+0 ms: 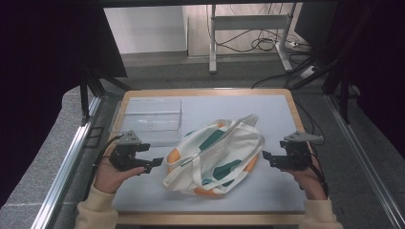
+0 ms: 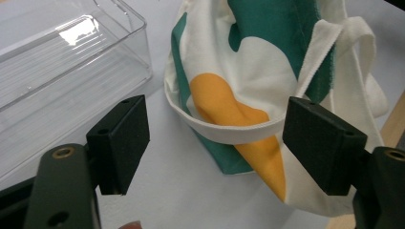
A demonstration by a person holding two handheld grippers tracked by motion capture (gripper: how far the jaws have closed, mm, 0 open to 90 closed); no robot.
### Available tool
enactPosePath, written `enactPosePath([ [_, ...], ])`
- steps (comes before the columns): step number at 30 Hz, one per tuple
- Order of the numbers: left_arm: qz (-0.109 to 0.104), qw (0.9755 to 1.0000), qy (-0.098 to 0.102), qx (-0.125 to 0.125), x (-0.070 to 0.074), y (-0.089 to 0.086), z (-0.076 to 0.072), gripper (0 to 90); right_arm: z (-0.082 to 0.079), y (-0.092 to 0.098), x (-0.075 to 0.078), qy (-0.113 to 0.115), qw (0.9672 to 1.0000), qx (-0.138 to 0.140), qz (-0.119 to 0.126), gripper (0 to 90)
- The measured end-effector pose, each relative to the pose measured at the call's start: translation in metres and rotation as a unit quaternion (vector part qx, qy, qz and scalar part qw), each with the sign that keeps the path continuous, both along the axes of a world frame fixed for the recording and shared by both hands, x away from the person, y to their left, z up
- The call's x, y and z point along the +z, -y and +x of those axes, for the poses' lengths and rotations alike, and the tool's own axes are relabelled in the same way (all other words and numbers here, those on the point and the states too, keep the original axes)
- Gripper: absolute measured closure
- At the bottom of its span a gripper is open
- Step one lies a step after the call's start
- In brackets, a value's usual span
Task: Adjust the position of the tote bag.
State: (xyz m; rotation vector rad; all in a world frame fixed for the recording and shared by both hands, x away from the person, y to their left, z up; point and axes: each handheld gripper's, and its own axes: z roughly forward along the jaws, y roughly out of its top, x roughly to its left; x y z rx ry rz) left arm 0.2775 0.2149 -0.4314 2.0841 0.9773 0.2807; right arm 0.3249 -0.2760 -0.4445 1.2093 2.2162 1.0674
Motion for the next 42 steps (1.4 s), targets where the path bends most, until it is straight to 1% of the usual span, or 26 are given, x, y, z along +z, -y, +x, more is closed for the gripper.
enactPosePath([
  [5,0.0,1.0,0.001,-0.007,0.003,0.003,-0.005,23.7,-0.001,0.0,-0.001,-0.003,1.0,0.0,0.0,19.5],
  [8,0.001,0.9999,-0.006,-0.012,0.005,0.005,-0.008,24.0,-0.002,-0.001,0.0,-0.004,1.0,0.002,-0.004,19.4],
  [10,0.0,0.9997,-0.012,-0.021,0.006,0.007,-0.009,25.0,-0.002,-0.002,0.0,-0.006,1.0,0.003,-0.006,19.4],
  [11,0.0,0.9995,-0.017,-0.027,0.007,0.009,-0.011,25.3,-0.002,-0.002,-0.001,-0.006,1.0,0.002,-0.006,19.4],
  [14,0.004,0.9991,-0.02,-0.038,0.006,0.016,-0.015,25.8,-0.003,-0.003,-0.002,-0.011,0.9999,0.006,-0.008,19.5],
  [17,0.006,0.9988,-0.022,-0.043,0.005,0.021,-0.017,26.9,-0.004,-0.003,-0.002,-0.012,0.9999,0.006,-0.01,19.5],
  [22,0.001,0.998,-0.026,-0.058,0.004,0.031,-0.022,28.3,-0.006,-0.001,-0.002,-0.01,0.9999,0.001,-0.012,19.4],
  [24,0.005,0.9977,-0.029,-0.061,0.002,0.035,-0.023,29.0,-0.006,-0.001,-0.003,-0.012,0.9998,0.001,-0.013,19.4],
  [26,0.01,0.997,-0.035,-0.068,0.001,0.039,-0.024,31.4,-0.005,0.0,-0.004,-0.014,0.9998,-0.003,-0.016,19.5],
  [29,0.007,0.9961,-0.047,-0.074,-0.002,0.045,-0.025,41.5,-0.004,0.0,-0.006,-0.02,0.9995,-0.01,-0.022,19.4],
  [31,0.014,0.9954,-0.052,-0.079,-0.003,0.047,-0.025,44.1,-0.003,0.0,-0.007,-0.022,0.9994,-0.011,-0.023,19.4],
  [32,0.013,0.9955,-0.053,-0.078,-0.004,0.049,-0.026,44.6,-0.003,0.0,-0.007,-0.022,0.9994,-0.013,-0.023,19.5],
  [33,0.016,0.9952,-0.052,-0.081,-0.004,0.049,-0.027,44.6,-0.003,0.001,-0.007,-0.023,0.9994,-0.014,-0.023,19.5],
  [34,0.013,0.9955,-0.051,-0.079,-0.003,0.05,-0.028,44.3,-0.004,0.001,-0.007,-0.022,0.9994,-0.015,-0.022,19.4],
  [35,0.015,0.9955,-0.048,-0.081,-0.001,0.049,-0.029,44.0,-0.004,0.001,-0.007,-0.022,0.9994,-0.016,-0.023,19.4],
  [38,0.006,0.9955,-0.04,-0.085,0.005,0.048,-0.033,42.0,-0.004,0.001,-0.007,-0.021,0.9993,-0.018,-0.024,19.4],
  [40,0.002,0.9953,-0.04,-0.089,0.006,0.051,-0.034,41.1,-0.003,0.001,-0.007,-0.022,0.9993,-0.018,-0.024,19.4],
  [42,0.009,0.9945,-0.045,-0.094,0.003,0.055,-0.034,40.6,-0.003,0.001,-0.008,-0.023,0.9992,-0.019,-0.025,19.4],
])
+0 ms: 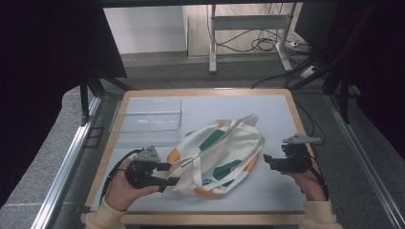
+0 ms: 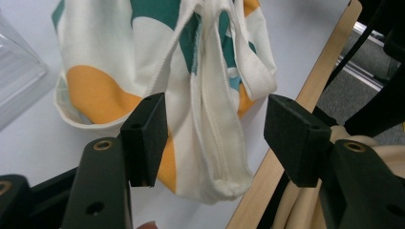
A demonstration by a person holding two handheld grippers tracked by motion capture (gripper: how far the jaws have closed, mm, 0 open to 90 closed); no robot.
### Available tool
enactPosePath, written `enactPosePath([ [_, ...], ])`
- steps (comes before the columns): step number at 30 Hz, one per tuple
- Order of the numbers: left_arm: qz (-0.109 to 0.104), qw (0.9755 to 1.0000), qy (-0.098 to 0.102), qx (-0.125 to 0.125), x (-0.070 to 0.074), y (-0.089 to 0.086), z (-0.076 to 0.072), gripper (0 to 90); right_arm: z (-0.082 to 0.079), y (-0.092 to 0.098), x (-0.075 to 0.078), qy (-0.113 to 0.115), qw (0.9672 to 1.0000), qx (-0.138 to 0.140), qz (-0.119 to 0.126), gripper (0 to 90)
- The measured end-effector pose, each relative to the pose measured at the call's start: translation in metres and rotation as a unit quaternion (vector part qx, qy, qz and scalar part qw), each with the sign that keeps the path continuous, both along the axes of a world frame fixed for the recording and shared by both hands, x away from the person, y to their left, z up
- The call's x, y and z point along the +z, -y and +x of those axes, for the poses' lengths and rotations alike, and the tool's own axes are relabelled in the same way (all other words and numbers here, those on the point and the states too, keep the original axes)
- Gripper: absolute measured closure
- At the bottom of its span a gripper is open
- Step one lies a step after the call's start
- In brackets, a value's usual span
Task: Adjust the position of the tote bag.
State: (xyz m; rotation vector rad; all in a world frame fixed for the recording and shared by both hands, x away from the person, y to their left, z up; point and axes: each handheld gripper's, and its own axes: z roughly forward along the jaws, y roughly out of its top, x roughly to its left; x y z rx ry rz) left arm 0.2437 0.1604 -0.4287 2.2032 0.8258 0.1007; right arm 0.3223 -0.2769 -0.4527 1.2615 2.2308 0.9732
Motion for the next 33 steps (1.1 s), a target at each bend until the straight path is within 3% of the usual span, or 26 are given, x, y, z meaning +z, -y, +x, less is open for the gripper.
enactPosePath([
  [3,0.016,0.9998,-0.01,-0.002,-0.007,0.006,0.003,41.1,0.0,-0.001,0.0,-0.001,1.0,0.001,-0.002,19.4],
  [7,0.035,0.9993,-0.013,0.002,-0.014,0.012,0.005,48.6,0.0,0.0,0.0,0.001,1.0,0.001,-0.002,19.4],
  [13,0.042,0.9989,-0.013,0.015,-0.02,0.01,0.009,76.8,0.0,0.0,-0.001,0.0,1.0,-0.001,-0.005,19.4],
  [16,0.04,0.999,-0.012,0.016,-0.02,0.009,0.01,83.0,0.0,0.0,-0.001,0.0,1.0,0.002,-0.004,19.6],
  [27,0.046,0.9988,-0.008,0.013,-0.021,0.009,0.01,84.1,-0.001,0.006,0.001,0.017,0.9998,0.004,-0.009,19.6],
  [33,0.049,0.9987,-0.003,0.012,-0.021,0.011,0.009,84.0,0.003,0.006,0.009,0.023,0.9997,0.002,-0.012,21.2],
])
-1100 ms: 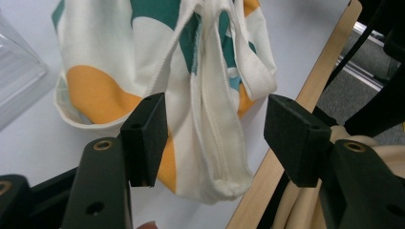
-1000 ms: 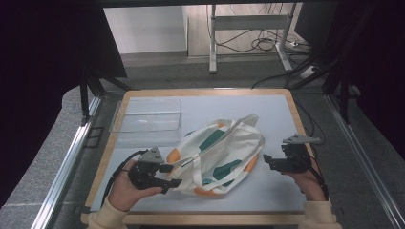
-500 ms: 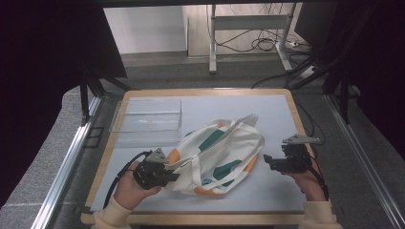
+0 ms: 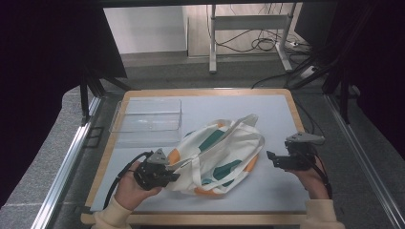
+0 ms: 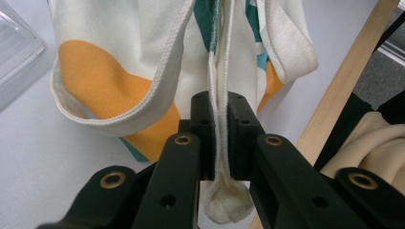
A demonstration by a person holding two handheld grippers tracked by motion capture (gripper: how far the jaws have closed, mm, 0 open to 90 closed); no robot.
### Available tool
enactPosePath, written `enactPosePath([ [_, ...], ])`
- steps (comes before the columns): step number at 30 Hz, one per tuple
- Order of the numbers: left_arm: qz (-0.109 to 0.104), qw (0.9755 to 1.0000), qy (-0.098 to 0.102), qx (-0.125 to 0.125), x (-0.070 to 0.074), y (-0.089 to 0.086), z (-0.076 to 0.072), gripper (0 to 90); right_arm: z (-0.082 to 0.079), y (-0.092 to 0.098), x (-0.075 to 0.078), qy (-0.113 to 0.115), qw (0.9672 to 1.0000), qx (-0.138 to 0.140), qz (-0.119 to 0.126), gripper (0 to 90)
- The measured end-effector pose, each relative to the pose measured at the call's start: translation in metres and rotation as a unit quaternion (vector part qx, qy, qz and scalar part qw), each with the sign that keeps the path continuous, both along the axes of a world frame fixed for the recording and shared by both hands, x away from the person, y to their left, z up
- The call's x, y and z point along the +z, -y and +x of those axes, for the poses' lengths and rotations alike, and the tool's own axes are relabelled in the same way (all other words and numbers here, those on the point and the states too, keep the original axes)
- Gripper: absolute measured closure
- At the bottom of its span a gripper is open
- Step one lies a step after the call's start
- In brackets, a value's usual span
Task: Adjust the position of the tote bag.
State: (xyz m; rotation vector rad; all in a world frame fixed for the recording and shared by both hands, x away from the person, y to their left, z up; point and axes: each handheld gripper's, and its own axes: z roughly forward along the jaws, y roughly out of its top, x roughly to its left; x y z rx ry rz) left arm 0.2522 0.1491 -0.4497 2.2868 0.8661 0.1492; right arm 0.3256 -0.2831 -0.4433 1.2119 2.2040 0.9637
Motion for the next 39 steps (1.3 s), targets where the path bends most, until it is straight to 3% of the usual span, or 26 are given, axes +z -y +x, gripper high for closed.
enactPosePath([
  [7,-0.008,1.0,-0.003,0.001,0.0,-0.003,0.001,83.8,0.01,-0.003,0.011,-0.004,0.9998,0.018,0.0,22.0],
  [14,-0.007,1.0,-0.003,-0.003,0.0,-0.003,0.001,83.8,0.02,0.001,0.027,0.004,0.9999,0.014,0.004,23.2],
  [16,-0.018,0.9997,-0.011,-0.007,0.0,-0.003,0.002,83.8,0.03,0.004,0.035,-0.002,0.9998,0.021,0.0,27.5],
  [19,-0.016,0.9999,-0.004,-0.002,0.001,-0.004,0.002,84.0,0.043,0.005,0.04,-0.005,0.9996,0.026,-0.008,27.8],
  [24,-0.021,0.9997,-0.005,0.006,-0.001,-0.004,0.001,84.1,0.063,0.004,0.041,-0.012,0.9992,0.035,-0.016,27.8],
  [26,-0.023,0.9997,-0.003,0.008,-0.001,-0.004,0.001,84.1,0.071,0.004,0.042,-0.004,0.9991,0.034,-0.026,27.5],
  [30,-0.02,0.9998,-0.004,0.004,-0.002,-0.006,0.001,84.1,0.085,0.004,0.044,0.0,0.9994,0.027,-0.02,30.6],
  [36,-0.023,0.9997,-0.006,0.005,-0.002,-0.006,0.001,83.9,0.098,0.002,0.045,-0.006,0.999,0.035,-0.027,32.5],
  [39,-0.02,0.9998,-0.003,0.005,-0.002,-0.005,0.001,83.9,0.103,-0.001,0.04,-0.012,0.9983,0.037,-0.043,32.6],
])
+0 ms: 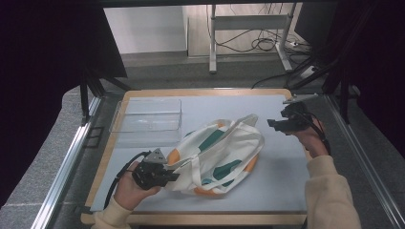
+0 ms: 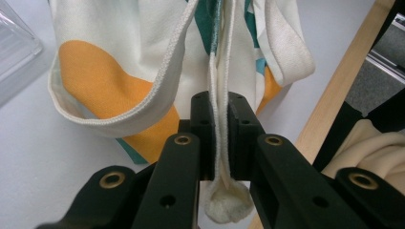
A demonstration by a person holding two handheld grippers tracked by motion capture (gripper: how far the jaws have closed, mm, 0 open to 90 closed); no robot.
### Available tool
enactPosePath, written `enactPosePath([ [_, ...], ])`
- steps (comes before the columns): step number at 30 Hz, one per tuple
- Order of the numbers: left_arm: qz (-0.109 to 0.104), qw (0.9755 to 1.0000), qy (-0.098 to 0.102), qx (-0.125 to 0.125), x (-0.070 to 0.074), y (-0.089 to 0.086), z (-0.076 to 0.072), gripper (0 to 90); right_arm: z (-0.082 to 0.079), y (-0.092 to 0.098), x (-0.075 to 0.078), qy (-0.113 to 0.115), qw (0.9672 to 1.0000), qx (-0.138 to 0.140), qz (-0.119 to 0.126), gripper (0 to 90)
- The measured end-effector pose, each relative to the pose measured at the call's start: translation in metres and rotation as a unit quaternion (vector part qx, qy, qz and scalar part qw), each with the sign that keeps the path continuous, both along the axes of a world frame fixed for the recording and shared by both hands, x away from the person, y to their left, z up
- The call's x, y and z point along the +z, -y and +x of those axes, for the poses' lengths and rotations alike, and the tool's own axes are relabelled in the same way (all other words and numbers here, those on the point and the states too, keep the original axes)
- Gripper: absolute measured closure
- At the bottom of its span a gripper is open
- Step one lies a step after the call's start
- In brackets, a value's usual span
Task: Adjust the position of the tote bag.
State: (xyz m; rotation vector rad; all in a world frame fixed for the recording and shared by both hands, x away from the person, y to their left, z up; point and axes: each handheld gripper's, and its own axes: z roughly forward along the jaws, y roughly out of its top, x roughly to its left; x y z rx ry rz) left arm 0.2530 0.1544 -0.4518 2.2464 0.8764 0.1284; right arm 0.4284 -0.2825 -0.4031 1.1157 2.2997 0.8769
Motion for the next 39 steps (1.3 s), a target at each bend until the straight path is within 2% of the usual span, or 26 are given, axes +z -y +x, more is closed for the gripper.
enactPosePath([
  [7,0.001,1.0,0.001,-0.001,0.0,0.0,0.0,83.8,0.017,-0.006,-0.009,-0.011,0.9999,0.011,-0.005,32.9],
  [16,0.002,1.0,0.002,0.001,0.0,0.0,0.0,83.8,0.032,-0.018,-0.021,-0.027,0.9985,0.046,-0.004,32.2],
  [17,0.001,1.0,0.001,0.0,0.0,0.001,0.0,83.8,0.034,-0.023,-0.02,-0.028,0.9974,0.066,-0.007,31.9],
  [22,0.002,1.0,0.0,0.0,0.0,-0.001,0.001,83.9,0.04,-0.037,-0.017,-0.033,0.9929,0.113,-0.02,31.3],
  [26,0.001,1.0,-0.001,0.001,-0.001,0.0,0.001,83.9,0.049,-0.046,-0.017,-0.047,0.9867,0.146,-0.053,31.7],
  [29,0.001,1.0,-0.001,0.0,-0.001,0.0,0.002,83.9,0.055,-0.05,-0.019,-0.061,0.983,0.161,-0.064,31.7],
  [31,0.001,1.0,-0.002,0.0,-0.001,0.0,0.002,83.9,0.057,-0.05,-0.02,-0.064,0.9821,0.165,-0.063,31.6],
  [32,0.001,1.0,-0.002,-0.001,-0.001,0.0,0.002,83.9,0.063,-0.052,-0.022,-0.068,0.9811,0.17,-0.063,30.5],
  [36,0.001,1.0,-0.003,-0.001,-0.002,0.0,0.003,83.9,0.071,-0.057,-0.025,-0.076,0.9775,0.187,-0.059,29.9],
  [39,0.001,1.0,-0.004,0.0,-0.002,0.0,0.003,83.9,0.074,-0.063,-0.029,-0.08,0.9743,0.202,-0.061,33.8],
])
